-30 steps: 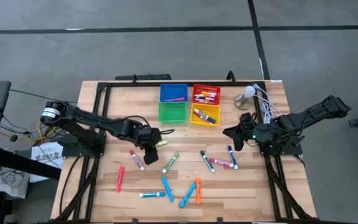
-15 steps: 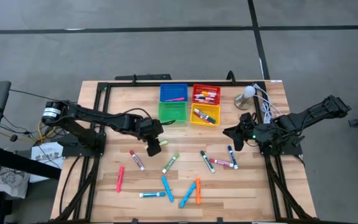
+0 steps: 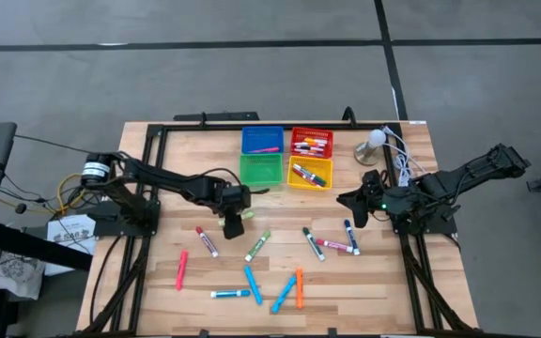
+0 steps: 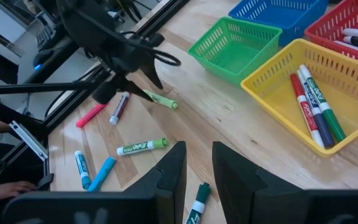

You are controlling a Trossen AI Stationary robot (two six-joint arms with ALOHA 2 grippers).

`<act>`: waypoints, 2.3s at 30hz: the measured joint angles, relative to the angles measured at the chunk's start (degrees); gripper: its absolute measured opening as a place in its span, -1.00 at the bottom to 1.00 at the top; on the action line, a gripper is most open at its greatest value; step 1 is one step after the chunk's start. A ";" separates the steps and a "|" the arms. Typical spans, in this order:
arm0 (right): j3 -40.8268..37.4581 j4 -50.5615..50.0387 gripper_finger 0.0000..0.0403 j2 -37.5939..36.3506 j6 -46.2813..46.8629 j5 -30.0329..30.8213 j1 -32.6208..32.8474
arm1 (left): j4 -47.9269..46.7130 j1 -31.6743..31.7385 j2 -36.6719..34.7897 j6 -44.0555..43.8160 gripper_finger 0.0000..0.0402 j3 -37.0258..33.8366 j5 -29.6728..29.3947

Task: Pick & Place Markers
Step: Put the light green highlighter into the blue bin

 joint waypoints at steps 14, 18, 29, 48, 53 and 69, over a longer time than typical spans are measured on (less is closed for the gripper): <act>0.00 0.02 -0.67 0.00 0.01 0.01 -0.01 | 1.07 0.04 6.55 0.31 -0.21 0.22 0.66; 0.00 0.02 -0.67 -0.01 0.02 0.01 -0.02 | 0.49 -0.11 8.05 0.29 -0.21 0.37 0.60; 0.00 0.03 -0.67 -0.01 0.00 0.01 -0.01 | 1.50 -0.15 4.93 0.00 -0.68 -0.12 0.76; 0.00 0.01 -0.67 0.00 0.00 0.01 -0.02 | 4.97 0.64 -11.47 -2.75 -0.67 -0.15 20.94; -0.01 0.01 -0.67 0.00 0.02 0.01 -0.02 | 12.05 1.58 -16.57 -2.76 -0.67 -0.10 34.42; -0.02 0.04 -0.67 -0.02 0.04 0.01 0.00 | 21.77 1.77 -16.24 -4.41 -0.66 0.02 32.08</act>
